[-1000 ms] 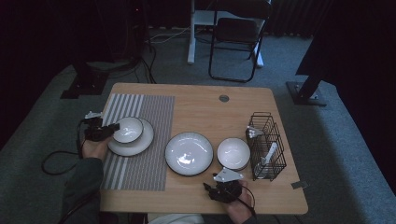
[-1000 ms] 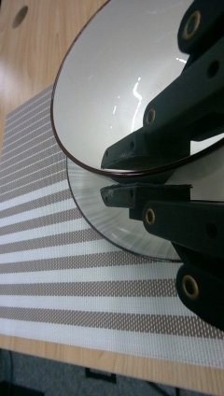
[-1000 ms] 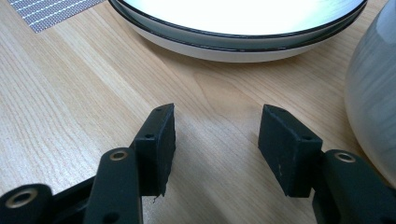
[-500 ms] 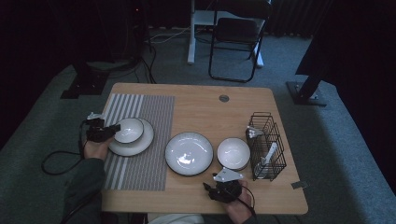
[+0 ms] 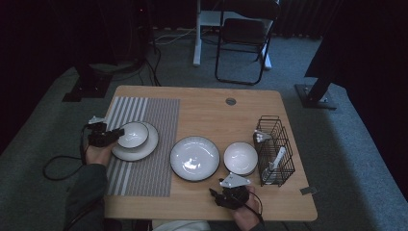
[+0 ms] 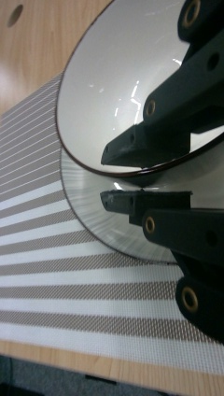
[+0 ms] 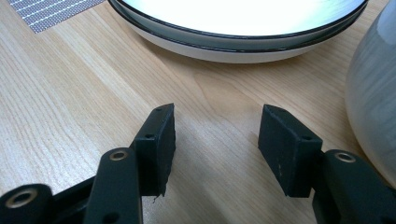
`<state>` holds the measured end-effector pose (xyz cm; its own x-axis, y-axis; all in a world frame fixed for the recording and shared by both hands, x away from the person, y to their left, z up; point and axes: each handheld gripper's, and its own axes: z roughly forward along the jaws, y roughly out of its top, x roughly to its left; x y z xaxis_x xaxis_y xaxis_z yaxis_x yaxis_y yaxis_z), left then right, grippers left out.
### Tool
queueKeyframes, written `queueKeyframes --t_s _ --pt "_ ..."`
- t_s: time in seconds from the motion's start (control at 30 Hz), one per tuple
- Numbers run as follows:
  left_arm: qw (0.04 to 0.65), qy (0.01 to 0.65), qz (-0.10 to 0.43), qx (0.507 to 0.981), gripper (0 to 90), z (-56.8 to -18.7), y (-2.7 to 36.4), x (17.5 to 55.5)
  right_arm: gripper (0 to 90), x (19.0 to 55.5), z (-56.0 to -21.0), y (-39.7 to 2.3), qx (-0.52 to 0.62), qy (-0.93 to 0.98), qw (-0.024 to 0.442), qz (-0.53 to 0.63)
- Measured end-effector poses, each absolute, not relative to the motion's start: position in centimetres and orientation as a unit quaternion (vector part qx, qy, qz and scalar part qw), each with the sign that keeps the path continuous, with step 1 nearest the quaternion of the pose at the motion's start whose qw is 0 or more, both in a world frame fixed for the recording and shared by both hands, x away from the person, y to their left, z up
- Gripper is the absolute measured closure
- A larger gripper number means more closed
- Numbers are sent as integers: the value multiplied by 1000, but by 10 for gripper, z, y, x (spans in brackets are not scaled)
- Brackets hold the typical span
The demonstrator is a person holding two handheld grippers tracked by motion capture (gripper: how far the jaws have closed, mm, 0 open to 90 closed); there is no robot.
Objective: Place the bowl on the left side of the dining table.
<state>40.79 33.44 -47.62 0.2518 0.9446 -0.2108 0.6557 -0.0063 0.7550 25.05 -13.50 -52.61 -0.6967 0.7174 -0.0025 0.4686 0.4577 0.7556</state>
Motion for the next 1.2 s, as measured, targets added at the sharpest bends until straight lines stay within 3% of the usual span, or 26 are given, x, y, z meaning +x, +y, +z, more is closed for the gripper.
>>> queueKeyframes --t_s 0.23,0.57,1.2 --pt "400 580 216 676 671 -462 336 399 454 251 -526 -135 354 838 163 382" --pt "422 569 250 660 615 -445 326 376 453 250 -526 -135 353 838 162 382" --pt "472 521 241 669 624 -435 302 343 462 250 -526 -135 356 837 162 382"
